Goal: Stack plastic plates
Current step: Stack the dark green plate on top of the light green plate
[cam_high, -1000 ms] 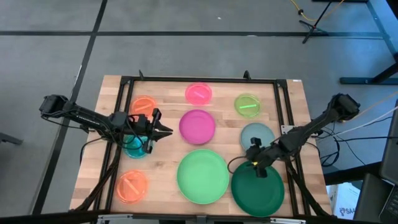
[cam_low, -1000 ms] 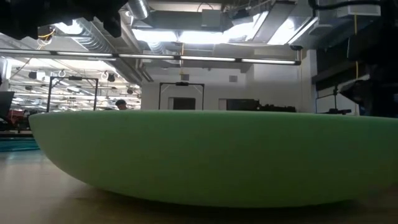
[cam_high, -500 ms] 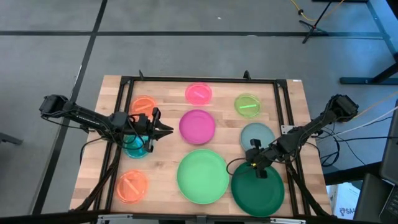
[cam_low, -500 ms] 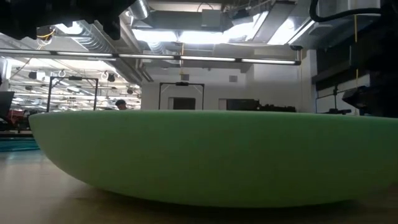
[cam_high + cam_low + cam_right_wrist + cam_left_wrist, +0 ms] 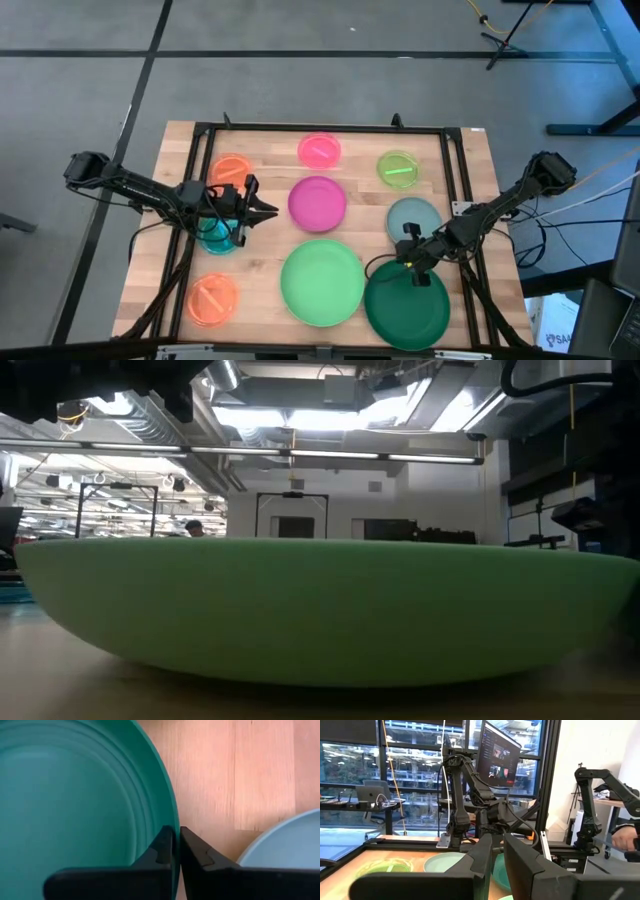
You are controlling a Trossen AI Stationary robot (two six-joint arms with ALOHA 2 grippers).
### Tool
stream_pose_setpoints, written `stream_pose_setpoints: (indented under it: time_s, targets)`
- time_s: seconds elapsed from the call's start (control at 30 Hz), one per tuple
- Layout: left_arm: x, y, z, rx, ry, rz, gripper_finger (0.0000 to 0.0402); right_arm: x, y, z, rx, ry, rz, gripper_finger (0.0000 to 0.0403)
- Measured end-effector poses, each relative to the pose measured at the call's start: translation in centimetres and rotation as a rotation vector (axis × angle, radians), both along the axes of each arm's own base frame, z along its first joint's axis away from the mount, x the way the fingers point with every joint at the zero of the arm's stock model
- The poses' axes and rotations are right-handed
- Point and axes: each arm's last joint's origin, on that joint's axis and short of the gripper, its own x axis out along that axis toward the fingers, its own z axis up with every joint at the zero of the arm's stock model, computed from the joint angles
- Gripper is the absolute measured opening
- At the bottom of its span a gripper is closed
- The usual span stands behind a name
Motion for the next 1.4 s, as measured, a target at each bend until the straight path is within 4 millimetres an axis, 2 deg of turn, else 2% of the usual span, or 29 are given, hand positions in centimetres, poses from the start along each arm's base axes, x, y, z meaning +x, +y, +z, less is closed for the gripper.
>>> stream_pose_setpoints:
  time_s: [0.37,0.6,0.97,1.2,1.4]
  targets:
    - [0.0,0.0,0.0,0.0,0.0,0.0,0.0042,0.1,0.3,0.5,0.03,0.027,0.049,0.0002]
    - [0.0,0.0,0.0,0.0,0.0,0.001,0.0043,0.7,0.8,2.6,0.042,0.067,0.067,0.0001]
    - [0.0,0.0,0.0,-0.001,-0.001,0.002,0.0043,2.3,1.9,6.7,0.112,-0.032,0.113,0.0]
    - [0.0,0.0,0.0,-0.002,-0.001,0.008,0.0043,3.0,2.1,8.0,0.096,-0.109,0.078,0.0001]
    - [0.0,0.0,0.0,-0.002,-0.001,0.008,0.0043,4.2,1.0,8.4,0.11,-0.16,0.021,0.0001]
